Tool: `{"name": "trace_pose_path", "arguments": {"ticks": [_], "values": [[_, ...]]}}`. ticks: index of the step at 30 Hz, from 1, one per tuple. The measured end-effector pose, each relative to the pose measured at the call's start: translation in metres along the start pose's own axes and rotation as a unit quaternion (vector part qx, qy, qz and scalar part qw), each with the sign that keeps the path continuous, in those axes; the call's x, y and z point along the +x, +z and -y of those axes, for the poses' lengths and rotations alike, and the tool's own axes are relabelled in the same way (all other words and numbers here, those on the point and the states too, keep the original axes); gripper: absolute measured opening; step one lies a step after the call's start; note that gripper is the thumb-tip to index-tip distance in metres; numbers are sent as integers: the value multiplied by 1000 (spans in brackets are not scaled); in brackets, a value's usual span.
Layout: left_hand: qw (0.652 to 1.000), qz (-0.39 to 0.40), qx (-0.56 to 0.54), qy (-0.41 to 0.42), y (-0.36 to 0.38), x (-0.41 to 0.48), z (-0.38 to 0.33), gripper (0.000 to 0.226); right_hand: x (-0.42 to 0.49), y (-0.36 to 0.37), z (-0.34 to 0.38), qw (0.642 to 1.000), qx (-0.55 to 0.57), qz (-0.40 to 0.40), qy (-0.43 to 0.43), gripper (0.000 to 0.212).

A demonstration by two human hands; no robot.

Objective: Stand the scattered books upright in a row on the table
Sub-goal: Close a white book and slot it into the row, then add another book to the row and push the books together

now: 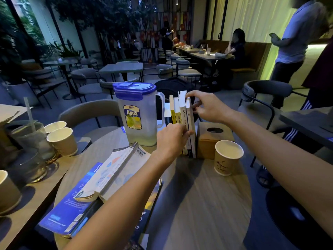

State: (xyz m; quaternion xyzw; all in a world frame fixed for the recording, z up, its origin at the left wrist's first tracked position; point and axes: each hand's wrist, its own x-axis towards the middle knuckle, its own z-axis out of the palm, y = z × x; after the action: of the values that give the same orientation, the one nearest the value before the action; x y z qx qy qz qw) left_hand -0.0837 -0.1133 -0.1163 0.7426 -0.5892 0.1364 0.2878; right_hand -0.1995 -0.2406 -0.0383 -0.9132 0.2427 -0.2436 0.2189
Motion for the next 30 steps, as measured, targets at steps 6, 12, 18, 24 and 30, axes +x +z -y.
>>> {"name": "trace_pose_path", "arguments": {"ticks": [6,12,18,24,30], "values": [[1000,-2,12,-2,-1,0,0,35,-14,7,-8,995,-21,92,28,98],[1000,3,15,2,-6,-1,-3,34,-19,8,-3,995,-12,100,25,103],[1000,6,12,-16,-28,-7,3,43,-18,-9,24,999,-18,14,-27,84],[998,26,23,-57,-72,-27,39,35,-24,0,74,995,-7,-9,-95,58],[976,109,124,-145,-101,-72,84,34,-24,65,100,988,-23,112,-106,37]]}}
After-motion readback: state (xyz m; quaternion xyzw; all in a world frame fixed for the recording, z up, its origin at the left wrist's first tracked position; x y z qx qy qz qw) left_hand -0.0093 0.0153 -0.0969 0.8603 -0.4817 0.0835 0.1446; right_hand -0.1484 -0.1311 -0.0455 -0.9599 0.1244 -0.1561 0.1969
